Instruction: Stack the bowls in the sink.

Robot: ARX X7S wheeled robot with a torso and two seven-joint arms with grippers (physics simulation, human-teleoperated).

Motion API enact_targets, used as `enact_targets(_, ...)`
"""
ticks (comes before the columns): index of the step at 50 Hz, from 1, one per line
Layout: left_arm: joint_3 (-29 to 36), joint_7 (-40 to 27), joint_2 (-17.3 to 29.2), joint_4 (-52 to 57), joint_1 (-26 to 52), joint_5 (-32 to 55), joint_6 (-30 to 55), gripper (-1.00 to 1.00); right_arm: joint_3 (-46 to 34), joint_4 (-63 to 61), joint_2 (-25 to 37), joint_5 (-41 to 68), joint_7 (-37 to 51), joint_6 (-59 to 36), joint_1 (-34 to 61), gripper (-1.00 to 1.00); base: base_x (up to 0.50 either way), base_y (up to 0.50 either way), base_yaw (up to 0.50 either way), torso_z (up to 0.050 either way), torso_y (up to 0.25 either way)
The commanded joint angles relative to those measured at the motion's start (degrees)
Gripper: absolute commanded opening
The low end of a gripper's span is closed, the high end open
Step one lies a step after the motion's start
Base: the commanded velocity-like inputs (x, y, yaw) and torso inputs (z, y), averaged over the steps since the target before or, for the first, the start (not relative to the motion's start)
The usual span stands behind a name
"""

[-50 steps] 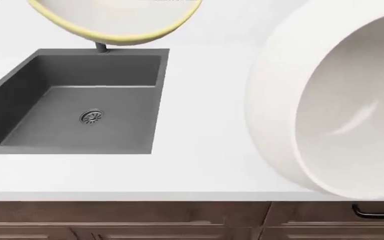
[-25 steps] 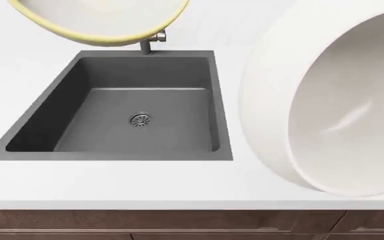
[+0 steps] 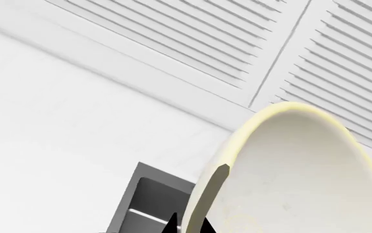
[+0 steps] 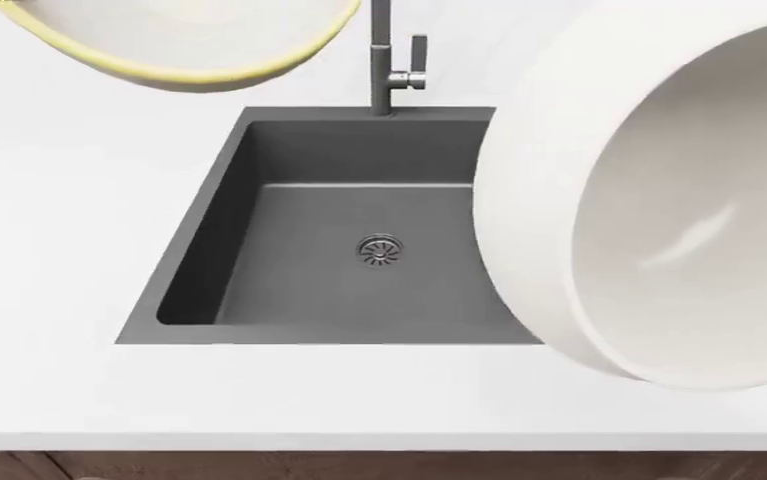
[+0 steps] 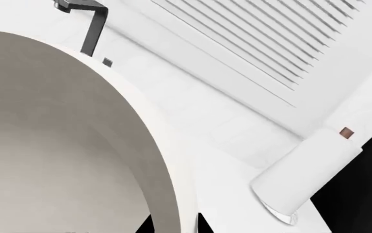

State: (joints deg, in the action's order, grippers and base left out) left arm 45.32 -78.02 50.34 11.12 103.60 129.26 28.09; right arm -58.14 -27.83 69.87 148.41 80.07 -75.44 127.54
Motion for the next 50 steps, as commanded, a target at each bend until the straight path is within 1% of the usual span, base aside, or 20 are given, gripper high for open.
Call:
enact_targets(1,-0.3,0.0,0.5,0.4,0.1,-0.1,-0.5,-1.0,-0.7,-0.5,1.5,0.5,0.4,1.5,-1.6,-1.0,0.06,0.06,0.0,0.0,0.0)
enact_targets(5,-0.4,-0.4,1.0,0.4,0.7,0.2,-0.2,-1.0,-1.0,-0.6,1.6,-0.7,1.3,2.3,-2.3,-1.0,0.0,0.0,0.0,0.0,0.003)
enact_targets(10,-0.9,-1.5,2.7,0.8,2.0,1.2,0.5,-1.0,-1.2,1.0,1.0,-0.8,2.9,3.8,-1.4,-1.0,0.0,0.0,0.0,0.0,0.0)
enact_targets(15,-1.3,-2.7,4.5,1.2,3.5,2.1,1.5,-1.0,-2.0,3.9,0.6,-0.4,6.4,5.0,0.9,-1.0,0.0,0.0,0.0,0.0,0.0)
enact_targets(18,-1.7,-4.1,5.6,1.8,4.6,2.9,1.7,-1.0,-3.7,6.1,-0.6,-0.5,9.0,3.1,3.6,-1.0,0.0,0.0,0.0,0.0,0.0)
enact_targets(22,-2.0,-5.3,7.2,2.9,4.8,3.7,1.6,-1.0,-7.1,7.4,-0.9,-1.7,9.7,2.2,7.0,-1.0,0.0,0.0,0.0,0.0,0.003)
enact_targets(29,-2.5,-6.0,10.1,4.9,3.6,4.4,0.7,-1.0,-7.7,10.3,-1.0,-6.4,9.9,-1.4,7.4,-1.0,0.0,0.0,0.0,0.0,0.0)
enact_targets(34,-2.5,-6.3,11.1,5.0,3.9,4.5,0.9,-1.0,-8.1,11.1,-1.2,-8.6,9.9,-2.8,7.4,-1.0,0.0,0.0,0.0,0.0,0.0)
enact_targets(35,-2.5,-6.4,11.3,5.0,4.0,4.6,1.0,-1.0,-8.1,11.2,-1.1,-8.7,9.9,-2.5,7.4,-1.0,0.0,0.0,0.0,0.0,0.0)
enact_targets(39,-2.2,-6.9,11.6,4.8,5.2,4.7,2.5,-1.0,-7.2,10.3,0.7,-5.5,9.9,4.2,7.4,-1.0,0.0,0.0,0.0,0.0,0.0)
enact_targets(44,-2.1,-7.1,12.5,4.5,6.0,4.9,3.3,-1.0,-7.1,9.8,2.2,-4.5,9.9,7.3,7.4,-1.0,0.0,0.0,0.0,0.0,0.002)
enact_targets(50,-2.0,-7.7,14.3,4.6,6.8,5.4,4.3,-1.0,-7.0,10.2,2.6,-6.0,9.9,8.3,7.4,-1.0,0.0,0.0,0.0,0.0,0.0)
